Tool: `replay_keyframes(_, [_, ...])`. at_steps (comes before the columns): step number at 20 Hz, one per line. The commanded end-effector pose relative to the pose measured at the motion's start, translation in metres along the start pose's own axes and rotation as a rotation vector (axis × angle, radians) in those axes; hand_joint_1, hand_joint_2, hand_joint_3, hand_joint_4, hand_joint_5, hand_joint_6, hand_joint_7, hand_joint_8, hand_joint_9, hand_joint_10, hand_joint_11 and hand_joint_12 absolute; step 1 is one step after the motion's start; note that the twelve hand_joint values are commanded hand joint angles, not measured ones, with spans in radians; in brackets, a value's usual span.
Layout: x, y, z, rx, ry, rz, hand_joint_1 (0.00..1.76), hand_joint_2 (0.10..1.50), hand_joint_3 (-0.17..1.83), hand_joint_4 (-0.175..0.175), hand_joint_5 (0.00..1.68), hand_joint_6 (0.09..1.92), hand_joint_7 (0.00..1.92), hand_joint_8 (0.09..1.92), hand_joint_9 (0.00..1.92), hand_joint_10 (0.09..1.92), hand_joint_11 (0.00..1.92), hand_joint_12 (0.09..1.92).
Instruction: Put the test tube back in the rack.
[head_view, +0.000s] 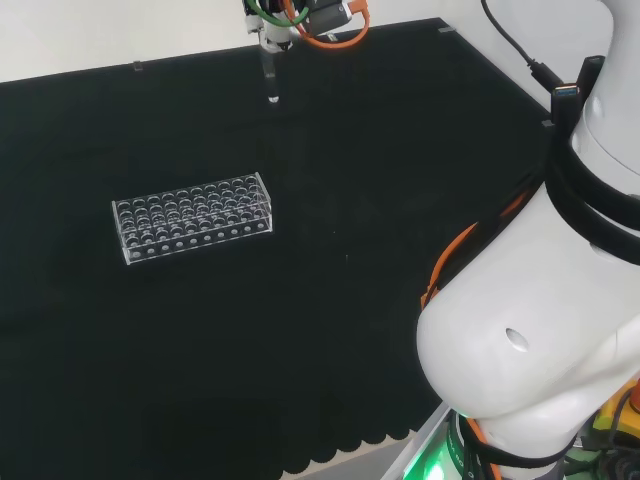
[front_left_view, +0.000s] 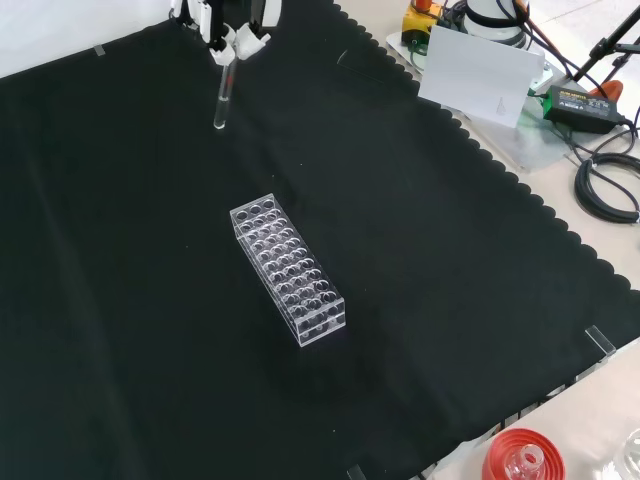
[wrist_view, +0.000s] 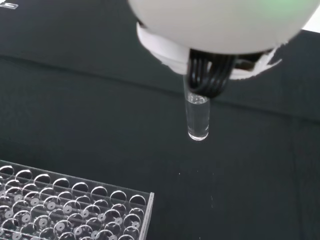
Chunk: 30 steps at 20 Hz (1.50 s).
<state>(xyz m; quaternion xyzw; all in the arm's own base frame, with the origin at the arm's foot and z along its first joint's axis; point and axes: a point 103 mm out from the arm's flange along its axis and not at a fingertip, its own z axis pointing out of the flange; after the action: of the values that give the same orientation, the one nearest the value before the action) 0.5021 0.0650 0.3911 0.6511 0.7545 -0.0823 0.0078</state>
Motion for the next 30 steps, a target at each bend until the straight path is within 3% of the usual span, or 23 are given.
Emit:
replay_keyframes(1, [0.011,0.005,-0.005,-0.014,0.006,-0.022,1.45,0.45,0.89,-0.175,1.40,0.51,1.52,0.54,1.40,0.42,0.99,1.18])
replay_keyframes(4, [0.024,0.010,-0.008,-0.020,0.012,-0.052,1.45,0.45,0.89,-0.175,1.40,0.51,1.52,0.54,1.40,0.42,0.99,1.18])
replay_keyframes(11, [0.077,0.026,-0.014,-0.037,0.036,-0.179,1.45,0.45,0.89,-0.175,1.40,0.51,1.52,0.54,1.40,0.41,0.99,1.18])
replay_keyframes(18, [0.116,0.031,-0.008,-0.020,0.046,-0.277,1.45,0.45,0.89,-0.175,1.40,0.51,1.52,0.54,1.40,0.41,0.99,1.18])
replay_keyframes(30, [0.164,0.042,0.010,0.013,0.064,-0.368,1.45,0.45,0.89,-0.175,1.40,0.51,1.52,0.54,1.40,0.41,0.99,1.17])
